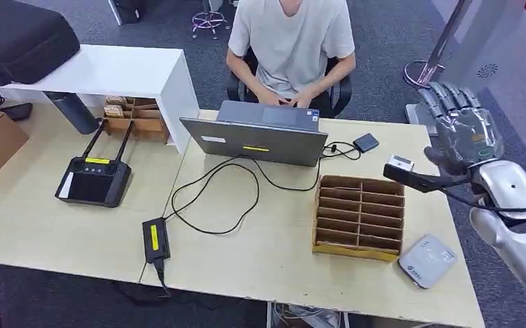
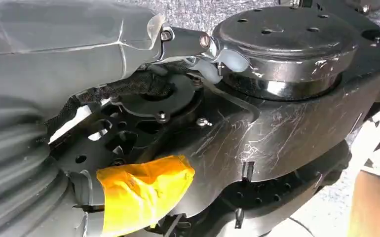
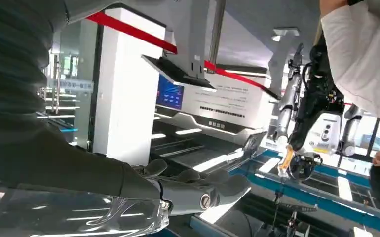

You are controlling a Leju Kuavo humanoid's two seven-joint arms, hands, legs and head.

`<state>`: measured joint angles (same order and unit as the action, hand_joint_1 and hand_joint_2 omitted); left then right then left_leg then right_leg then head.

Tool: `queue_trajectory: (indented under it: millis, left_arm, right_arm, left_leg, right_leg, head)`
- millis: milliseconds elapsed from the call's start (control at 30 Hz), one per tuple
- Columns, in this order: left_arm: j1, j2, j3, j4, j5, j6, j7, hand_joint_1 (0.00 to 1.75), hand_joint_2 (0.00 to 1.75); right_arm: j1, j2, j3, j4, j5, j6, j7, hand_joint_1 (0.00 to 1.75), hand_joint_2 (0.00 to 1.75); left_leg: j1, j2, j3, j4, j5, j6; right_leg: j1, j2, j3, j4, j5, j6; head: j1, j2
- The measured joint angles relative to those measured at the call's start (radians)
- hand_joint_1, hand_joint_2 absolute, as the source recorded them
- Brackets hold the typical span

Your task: Pass the card to the sensor for recognition and then transmit it.

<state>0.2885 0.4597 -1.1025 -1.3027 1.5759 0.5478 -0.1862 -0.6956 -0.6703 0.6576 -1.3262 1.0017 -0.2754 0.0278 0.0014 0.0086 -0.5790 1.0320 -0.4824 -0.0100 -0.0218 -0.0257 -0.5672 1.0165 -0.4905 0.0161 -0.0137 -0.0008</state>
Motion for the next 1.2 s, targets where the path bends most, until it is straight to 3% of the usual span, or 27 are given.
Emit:
queue_trajectory:
  millis: [233, 400, 900, 1200]
  left_arm:
    - [0.026, -0.008, 0.032, -0.025, -0.002, 0.027, -0.005, 0.00, 1.75]
    - [0.036, -0.012, 0.048, -0.034, -0.002, 0.032, -0.005, 0.00, 1.75]
    - [0.073, -0.020, 0.095, -0.068, -0.003, 0.064, -0.008, 0.00, 1.75]
    - [0.077, -0.020, 0.100, -0.078, -0.003, 0.077, -0.008, 0.00, 1.75]
  right_arm:
    - [0.220, -0.094, -0.122, -0.226, -0.005, 0.016, 0.022, 0.00, 1.75]
    - [0.359, -0.114, -0.196, -0.350, 0.007, 0.012, 0.023, 0.00, 1.75]
    - [0.747, -0.109, -0.361, -0.588, 0.054, -0.010, 0.038, 0.00, 1.75]
    - [0.862, -0.042, -0.378, -0.612, 0.048, 0.005, 0.049, 0.00, 1.75]
  left_leg:
    - [0.000, -0.001, -0.001, 0.000, -0.001, 0.001]
    - [0.000, 0.000, -0.001, 0.000, -0.001, 0.001]
    - [0.000, 0.000, -0.001, 0.000, -0.002, 0.001]
    - [0.000, 0.001, 0.000, 0.000, -0.002, 0.001]
  right_leg:
    - [0.000, -0.001, 0.000, 0.000, 0.000, 0.000]
    - [0.000, 0.001, -0.001, 0.000, 0.000, 0.000]
    - [0.000, 0.000, -0.001, 0.000, -0.001, 0.001]
    - [0.000, 0.001, -0.001, 0.000, -0.001, 0.000]
  head:
    - [0.000, 0.000]
    - [0.000, 0.000]
    - [0.000, 0.000]
    - [0.000, 0.000]
